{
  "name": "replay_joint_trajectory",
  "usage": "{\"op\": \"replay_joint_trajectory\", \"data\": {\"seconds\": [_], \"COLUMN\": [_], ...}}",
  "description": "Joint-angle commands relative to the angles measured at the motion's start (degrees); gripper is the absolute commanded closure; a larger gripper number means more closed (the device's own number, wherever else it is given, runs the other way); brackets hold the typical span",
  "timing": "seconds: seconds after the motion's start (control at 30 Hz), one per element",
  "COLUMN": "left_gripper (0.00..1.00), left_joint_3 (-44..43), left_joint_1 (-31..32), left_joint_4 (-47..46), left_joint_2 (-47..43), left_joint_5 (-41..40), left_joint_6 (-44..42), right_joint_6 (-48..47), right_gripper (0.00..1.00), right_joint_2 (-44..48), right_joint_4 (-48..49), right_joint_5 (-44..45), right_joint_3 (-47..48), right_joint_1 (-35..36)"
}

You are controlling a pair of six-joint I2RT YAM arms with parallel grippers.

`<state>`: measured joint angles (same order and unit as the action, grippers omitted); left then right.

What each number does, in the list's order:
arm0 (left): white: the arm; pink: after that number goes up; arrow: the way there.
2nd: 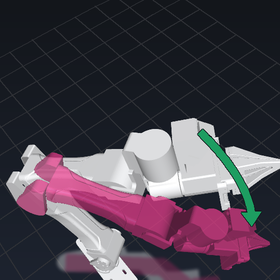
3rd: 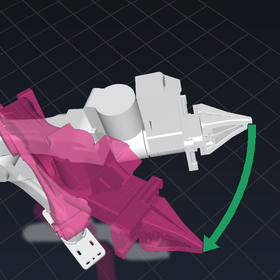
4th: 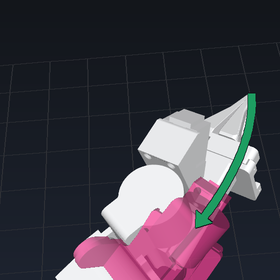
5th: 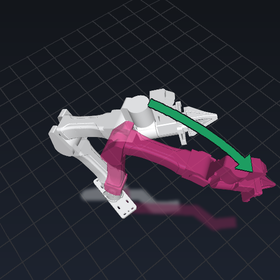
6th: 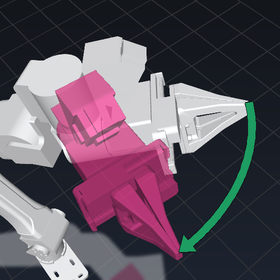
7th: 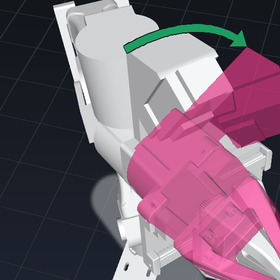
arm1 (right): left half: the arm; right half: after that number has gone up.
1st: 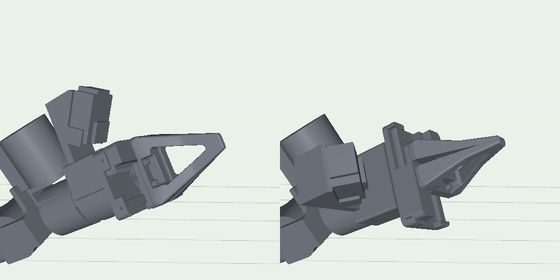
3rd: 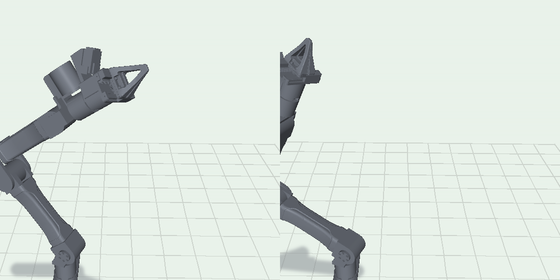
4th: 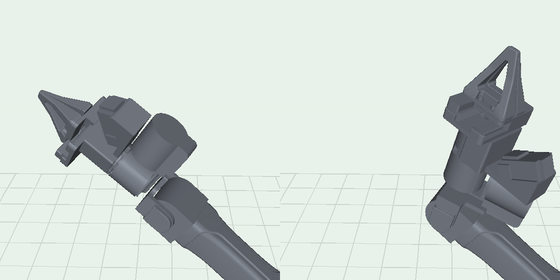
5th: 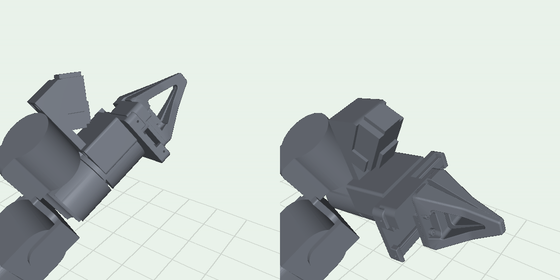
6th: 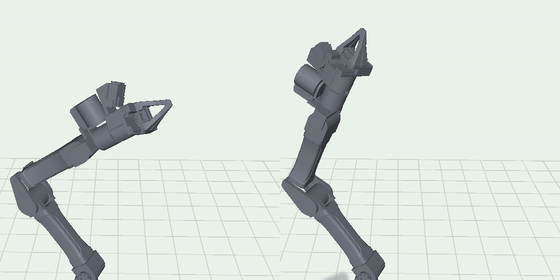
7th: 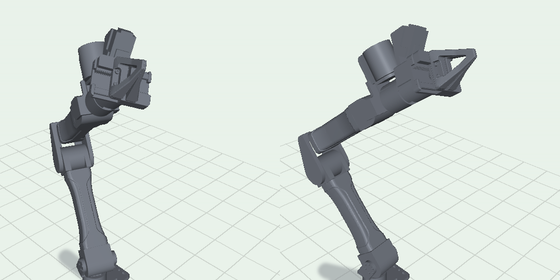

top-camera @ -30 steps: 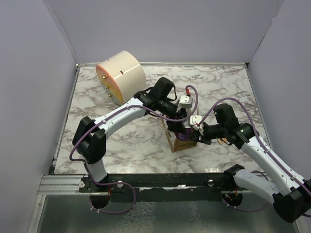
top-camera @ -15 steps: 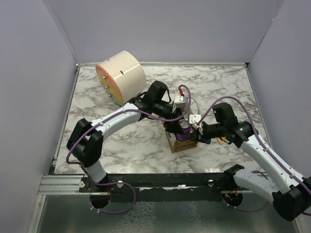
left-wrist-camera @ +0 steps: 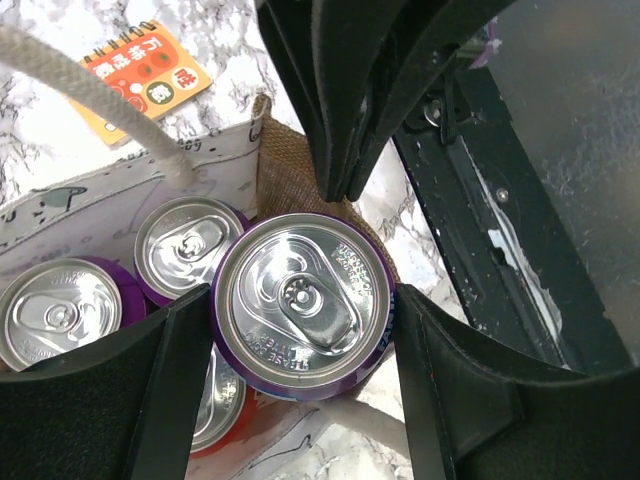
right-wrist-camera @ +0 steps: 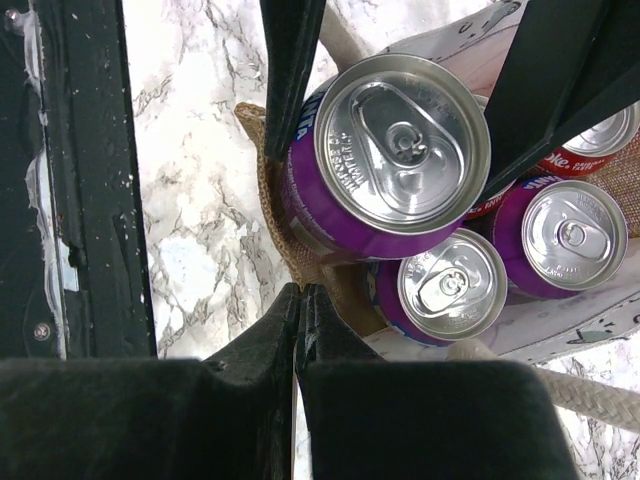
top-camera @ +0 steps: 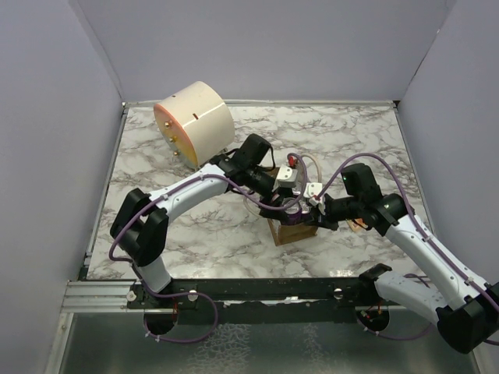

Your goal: Place the beverage into the canvas bag

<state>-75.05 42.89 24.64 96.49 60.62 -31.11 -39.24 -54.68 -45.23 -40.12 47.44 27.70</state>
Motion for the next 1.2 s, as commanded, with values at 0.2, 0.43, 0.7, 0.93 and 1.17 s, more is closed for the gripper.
{"op": "replay_joint_trajectory", "data": {"seconds": [0.2,0.43,0.7,0.93,1.17], "left_gripper": [1.0,1.0,0.91,0.8,0.68], "left_joint_3": [-2.12,-2.3,-8.43,-11.25,-11.97], "left_joint_1": [2.26,2.7,3.76,3.78,3.78], "left_joint_4": [5.03,4.5,14.94,24.4,29.29], "left_joint_2": [3.31,5.42,10.67,13.32,13.64], "left_joint_5": [7.85,7.65,4.79,5.75,5.8], "left_joint_6": [-12.93,-15.4,-22.49,-31.09,-37.89], "right_joint_6": [0.76,0.66,0.66,0.77,0.75], "right_gripper": [0.99,0.99,0.99,0.99,0.99], "right_joint_2": [0.19,0.85,1.05,2.01,2.12], "right_joint_4": [1.33,1.62,2.68,3.29,3.79], "right_joint_5": [-3.89,-4.09,-3.77,-3.06,-2.91], "right_joint_3": [2.68,2.0,0.55,-0.64,-1.35], "right_joint_1": [0.33,0.33,0.31,0.33,0.33]}}
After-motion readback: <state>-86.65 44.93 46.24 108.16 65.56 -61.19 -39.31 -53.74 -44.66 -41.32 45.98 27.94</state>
